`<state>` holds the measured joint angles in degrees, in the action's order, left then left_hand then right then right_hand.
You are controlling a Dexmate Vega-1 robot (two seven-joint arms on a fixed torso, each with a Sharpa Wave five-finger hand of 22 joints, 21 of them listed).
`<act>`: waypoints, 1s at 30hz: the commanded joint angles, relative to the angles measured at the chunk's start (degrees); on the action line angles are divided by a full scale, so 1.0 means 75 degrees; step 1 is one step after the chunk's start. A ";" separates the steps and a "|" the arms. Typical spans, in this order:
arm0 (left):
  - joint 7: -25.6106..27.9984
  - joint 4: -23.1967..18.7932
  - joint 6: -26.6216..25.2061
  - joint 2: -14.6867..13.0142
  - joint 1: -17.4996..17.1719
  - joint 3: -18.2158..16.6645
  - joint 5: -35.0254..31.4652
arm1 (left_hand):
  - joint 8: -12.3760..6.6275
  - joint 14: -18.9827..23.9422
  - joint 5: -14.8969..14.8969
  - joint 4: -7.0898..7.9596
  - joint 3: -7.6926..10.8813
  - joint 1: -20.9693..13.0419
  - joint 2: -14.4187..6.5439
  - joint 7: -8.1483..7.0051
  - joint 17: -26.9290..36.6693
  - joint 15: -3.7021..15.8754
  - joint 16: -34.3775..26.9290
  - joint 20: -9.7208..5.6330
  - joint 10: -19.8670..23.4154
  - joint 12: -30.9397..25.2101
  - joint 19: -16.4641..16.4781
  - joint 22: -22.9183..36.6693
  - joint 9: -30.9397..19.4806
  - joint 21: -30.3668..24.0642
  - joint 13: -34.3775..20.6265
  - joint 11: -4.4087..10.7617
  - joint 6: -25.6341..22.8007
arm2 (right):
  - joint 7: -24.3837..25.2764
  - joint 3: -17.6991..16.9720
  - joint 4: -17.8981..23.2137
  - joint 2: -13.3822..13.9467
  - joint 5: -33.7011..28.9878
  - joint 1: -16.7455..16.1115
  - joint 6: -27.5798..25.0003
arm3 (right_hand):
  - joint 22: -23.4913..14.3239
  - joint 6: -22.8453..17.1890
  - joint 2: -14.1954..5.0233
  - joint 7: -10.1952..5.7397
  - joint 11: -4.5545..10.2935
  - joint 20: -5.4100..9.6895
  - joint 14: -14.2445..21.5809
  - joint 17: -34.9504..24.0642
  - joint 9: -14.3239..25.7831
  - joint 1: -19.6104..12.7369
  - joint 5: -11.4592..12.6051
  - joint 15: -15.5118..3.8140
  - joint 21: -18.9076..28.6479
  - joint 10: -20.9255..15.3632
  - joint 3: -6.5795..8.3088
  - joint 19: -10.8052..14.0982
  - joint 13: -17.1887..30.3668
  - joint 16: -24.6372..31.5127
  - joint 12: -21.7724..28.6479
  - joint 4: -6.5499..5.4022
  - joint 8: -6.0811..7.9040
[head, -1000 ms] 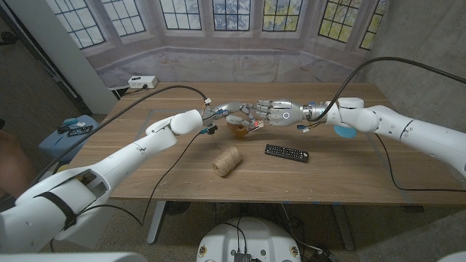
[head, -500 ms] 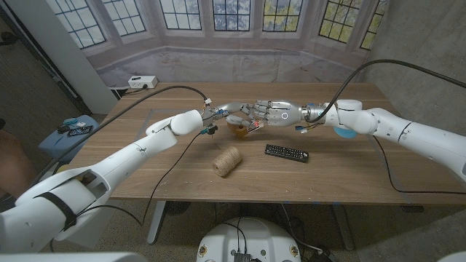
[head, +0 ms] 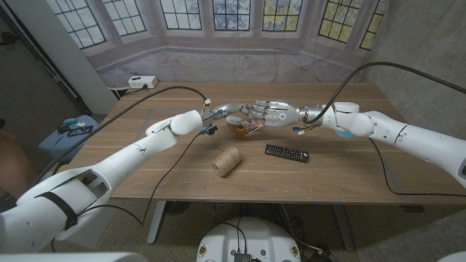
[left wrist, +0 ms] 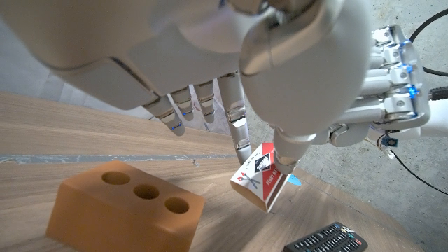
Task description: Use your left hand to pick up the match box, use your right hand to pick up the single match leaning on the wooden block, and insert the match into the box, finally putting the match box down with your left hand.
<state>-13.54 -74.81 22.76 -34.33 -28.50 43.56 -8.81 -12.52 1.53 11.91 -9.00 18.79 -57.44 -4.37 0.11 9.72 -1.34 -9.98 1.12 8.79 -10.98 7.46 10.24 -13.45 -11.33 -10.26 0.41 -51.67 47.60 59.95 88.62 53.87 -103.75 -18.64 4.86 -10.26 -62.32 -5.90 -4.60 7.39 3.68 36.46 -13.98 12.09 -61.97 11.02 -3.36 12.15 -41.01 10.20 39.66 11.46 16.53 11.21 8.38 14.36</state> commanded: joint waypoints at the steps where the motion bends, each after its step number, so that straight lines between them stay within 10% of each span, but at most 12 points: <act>1: -0.0037 0.0159 0.0057 0.0043 0.0098 0.0030 0.0014 | -0.0021 -0.0049 -0.0011 0.0022 -0.0028 0.0033 -0.0023 0.0008 0.0011 -0.0004 -0.0037 0.0015 0.0010 -0.0039 -0.0028 0.0022 -0.0009 -0.0040 -0.0015 -0.0013 -0.0011 | -0.0028 0.0043 -0.0097 -0.0108 0.0178 -0.0029 -0.0073 | -0.0016 0.0011 -0.0084 -0.0012 0.0007 0.0721 0.0016 -0.0018 0.0040 -0.0023 0.0054 -0.1226 0.0036 -0.0005 -0.0009 -0.0016 0.0019 -0.0017 0.0006 -0.0001 0.0018; 30: -0.0096 0.0403 0.0158 0.0158 0.0263 0.0103 0.0013 | -0.0028 -0.0053 -0.0009 0.0013 -0.0026 0.0025 -0.0026 -0.0007 0.0011 -0.0008 -0.0035 0.0002 -0.0013 -0.0031 -0.0036 0.0021 -0.0006 -0.0040 -0.0015 -0.0024 -0.0021 | -0.0207 -0.0065 -0.0021 -0.0055 0.0320 -0.0090 -0.0206 | -0.0013 0.0572 0.0005 0.0018 -0.0144 0.0621 -0.0045 -0.0009 0.0041 0.0015 0.0059 -0.1173 0.0035 0.0135 -0.0061 -0.0025 0.0020 -0.0084 -0.0030 0.0003 -0.0196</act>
<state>-14.17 -72.26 23.94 -33.37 -26.85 44.14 -8.70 -12.52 1.53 11.91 -9.00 18.79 -57.44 -4.37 0.11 9.65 -1.34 -9.98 1.12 8.79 -10.98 7.47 10.24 -13.29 -11.33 -10.26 0.41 -51.67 46.44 59.97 88.16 53.28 -101.80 -18.88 3.68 -10.26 -58.41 -5.90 -4.61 6.46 3.68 36.46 -13.99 12.10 -61.98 11.24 -3.35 12.15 -40.07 9.88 39.66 11.46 16.09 10.99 8.69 12.92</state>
